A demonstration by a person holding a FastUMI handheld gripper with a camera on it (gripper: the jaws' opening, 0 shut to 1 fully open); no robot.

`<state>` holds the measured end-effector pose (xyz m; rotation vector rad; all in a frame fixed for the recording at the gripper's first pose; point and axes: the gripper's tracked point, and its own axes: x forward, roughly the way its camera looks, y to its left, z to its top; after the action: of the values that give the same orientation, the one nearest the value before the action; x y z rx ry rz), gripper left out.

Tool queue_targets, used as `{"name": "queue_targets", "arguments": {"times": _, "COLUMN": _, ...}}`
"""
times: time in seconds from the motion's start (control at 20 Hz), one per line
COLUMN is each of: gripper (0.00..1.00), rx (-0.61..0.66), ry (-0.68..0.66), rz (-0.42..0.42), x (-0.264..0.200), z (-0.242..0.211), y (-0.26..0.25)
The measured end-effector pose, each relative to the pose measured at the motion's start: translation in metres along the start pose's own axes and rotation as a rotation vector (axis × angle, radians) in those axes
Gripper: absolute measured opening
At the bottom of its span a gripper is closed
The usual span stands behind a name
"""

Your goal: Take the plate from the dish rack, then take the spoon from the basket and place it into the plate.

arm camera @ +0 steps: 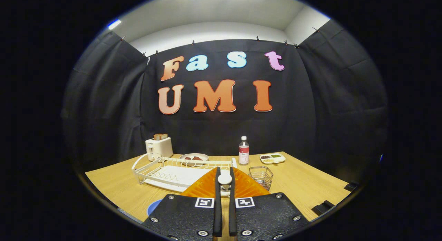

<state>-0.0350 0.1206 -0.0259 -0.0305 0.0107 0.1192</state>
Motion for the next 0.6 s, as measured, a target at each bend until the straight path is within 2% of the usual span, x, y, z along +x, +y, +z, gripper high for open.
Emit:
{"name": "queue_targets", "arguments": {"times": 0.35, "gripper": 0.08, "rx": 0.037, "ry": 0.048, "rz": 0.111, "x": -0.009, "z": -0.029, "y": 0.061}}
{"name": "queue_targets", "arguments": {"times": 0.6, "gripper": 0.08, "rx": 0.01, "ry": 0.096, "rz": 0.167, "x": 0.001, "z": -0.054, "y": 0.091}}
